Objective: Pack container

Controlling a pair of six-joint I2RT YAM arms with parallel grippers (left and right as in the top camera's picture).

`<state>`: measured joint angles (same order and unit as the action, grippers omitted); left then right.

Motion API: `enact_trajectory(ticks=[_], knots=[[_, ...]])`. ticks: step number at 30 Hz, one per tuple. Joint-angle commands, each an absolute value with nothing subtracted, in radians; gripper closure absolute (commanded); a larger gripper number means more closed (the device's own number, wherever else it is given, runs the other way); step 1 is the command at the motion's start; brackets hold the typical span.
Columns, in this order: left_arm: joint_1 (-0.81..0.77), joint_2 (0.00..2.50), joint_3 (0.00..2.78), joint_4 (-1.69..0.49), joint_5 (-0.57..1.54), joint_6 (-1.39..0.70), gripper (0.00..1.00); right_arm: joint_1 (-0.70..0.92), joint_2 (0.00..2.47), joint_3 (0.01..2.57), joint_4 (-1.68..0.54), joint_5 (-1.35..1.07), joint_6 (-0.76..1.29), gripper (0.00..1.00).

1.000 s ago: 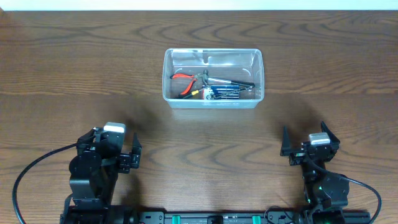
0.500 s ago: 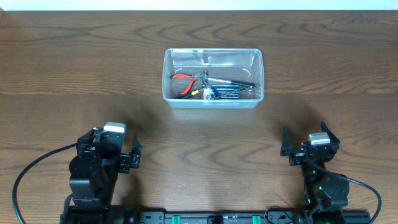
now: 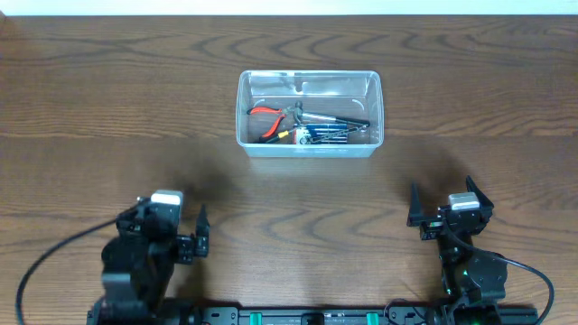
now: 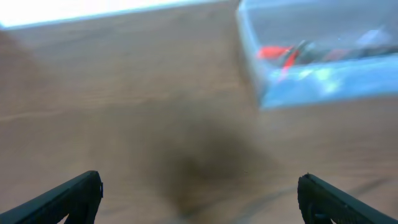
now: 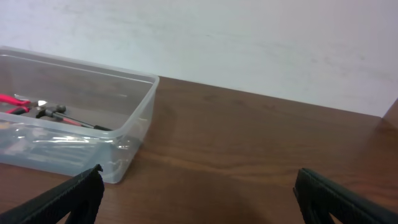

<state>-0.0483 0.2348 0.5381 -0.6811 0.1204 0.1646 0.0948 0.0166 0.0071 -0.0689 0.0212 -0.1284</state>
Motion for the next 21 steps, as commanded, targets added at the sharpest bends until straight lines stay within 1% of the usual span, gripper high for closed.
enact_trajectory(ticks=[1,4,7,10,13,14,19,21], knots=[[-0.079,0.12,0.465,-0.583,0.22,0.068,0.02,0.097,0.006,0.006,-0.073,0.027,-0.121,0.01],[-0.08,0.058,0.344,-0.339,0.188,0.068,0.02,0.097,0.006,0.006,-0.073,0.027,-0.12,0.01],[-0.08,0.048,0.225,-0.117,0.164,0.069,0.02,0.097,0.006,0.006,-0.073,0.027,-0.12,0.01],[-0.08,0.048,0.121,0.044,0.165,0.084,0.02,0.097,0.006,0.006,-0.073,0.027,-0.12,0.01],[-0.08,0.047,0.031,0.15,0.164,0.093,0.02,0.097,0.006,0.006,-0.073,0.027,-0.121,0.01],[-0.08,0.047,0.004,0.168,0.164,0.096,0.02,0.097,0.006,0.006,-0.073,0.027,-0.12,0.01],[-0.08,0.036,0.004,0.032,0.169,0.096,0.02,0.097,0.006,0.006,-0.073,0.027,-0.121,0.01],[-0.08,0.019,0.004,-0.056,0.172,0.095,0.02,0.097,0.006,0.006,-0.073,0.027,-0.121,0.01]])
